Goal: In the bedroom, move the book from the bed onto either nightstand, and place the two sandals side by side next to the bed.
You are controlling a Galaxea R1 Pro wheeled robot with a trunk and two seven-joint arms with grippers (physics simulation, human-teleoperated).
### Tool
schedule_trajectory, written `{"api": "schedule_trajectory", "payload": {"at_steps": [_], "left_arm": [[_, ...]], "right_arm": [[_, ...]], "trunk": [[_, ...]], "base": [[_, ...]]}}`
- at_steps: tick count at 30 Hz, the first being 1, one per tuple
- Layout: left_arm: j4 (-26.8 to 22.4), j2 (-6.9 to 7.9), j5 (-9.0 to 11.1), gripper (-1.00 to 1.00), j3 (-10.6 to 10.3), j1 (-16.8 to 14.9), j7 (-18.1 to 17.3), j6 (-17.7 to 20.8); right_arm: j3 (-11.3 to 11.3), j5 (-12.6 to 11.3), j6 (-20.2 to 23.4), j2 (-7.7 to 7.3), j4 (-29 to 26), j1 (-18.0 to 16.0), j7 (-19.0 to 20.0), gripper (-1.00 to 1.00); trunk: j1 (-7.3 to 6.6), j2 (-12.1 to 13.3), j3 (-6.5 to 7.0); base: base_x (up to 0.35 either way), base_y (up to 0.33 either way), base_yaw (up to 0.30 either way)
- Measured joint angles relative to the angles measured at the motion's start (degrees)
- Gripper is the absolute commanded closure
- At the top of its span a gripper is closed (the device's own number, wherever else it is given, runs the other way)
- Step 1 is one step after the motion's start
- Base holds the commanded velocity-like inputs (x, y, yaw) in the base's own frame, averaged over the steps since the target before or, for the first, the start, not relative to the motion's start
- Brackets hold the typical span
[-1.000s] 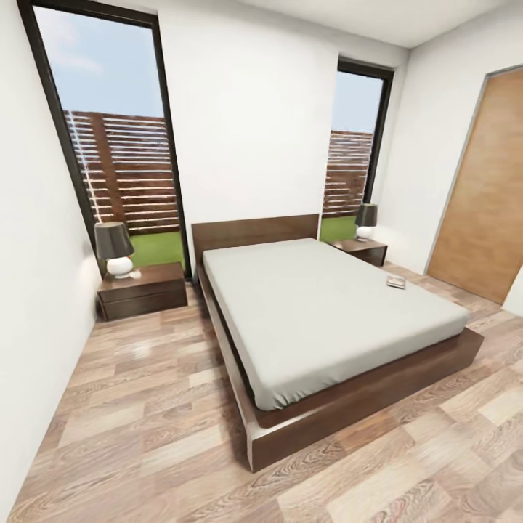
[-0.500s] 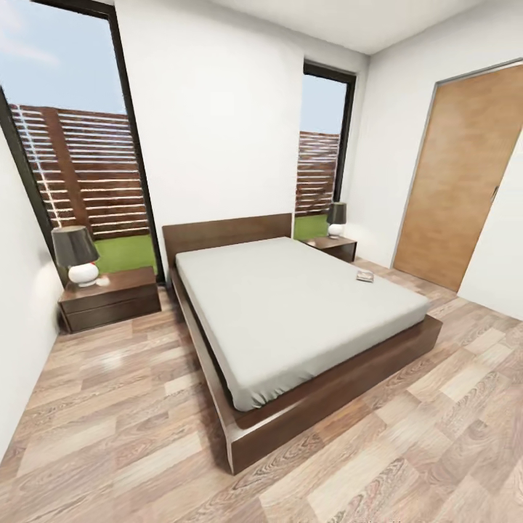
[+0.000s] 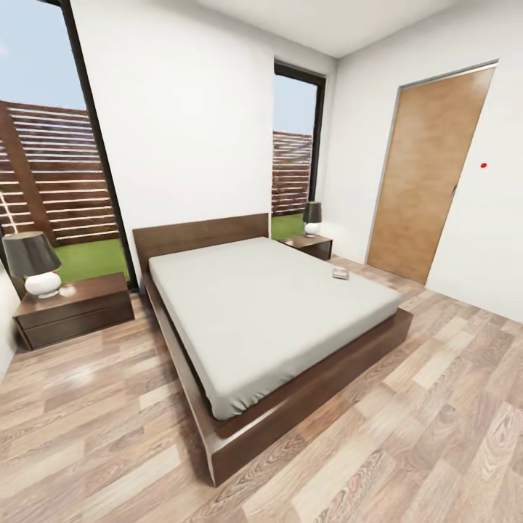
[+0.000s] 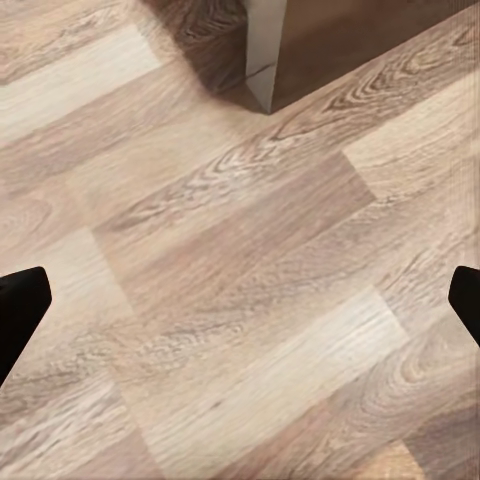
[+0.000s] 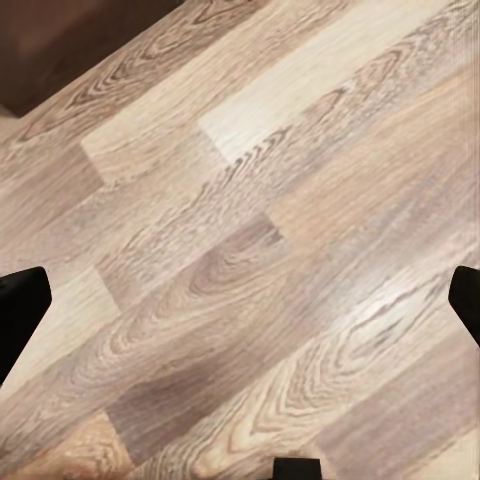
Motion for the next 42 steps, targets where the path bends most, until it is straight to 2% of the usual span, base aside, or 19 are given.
{"api": "schedule_trajectory", "payload": {"at_steps": [19, 42], "left_arm": [[0.01, 0.0, 0.0, -1.0, 0.0, 0.0, 0.0, -0.04], [0.02, 0.0, 0.04, -1.0, 0.0, 0.0, 0.0, -0.03]], "right_arm": [[0.01, 0.21, 0.0, -0.01, 0.03, 0.0, -0.01, -1.0], [0.01, 0.21, 0.0, 0.0, 0.01, 0.0, 0.0, -1.0]], "trunk": [[0.0, 0.0, 0.0], [0.02, 0.0, 0.0]], "base": [[0.288, 0.0, -0.019], [0.011, 0.0, -0.271]]}}
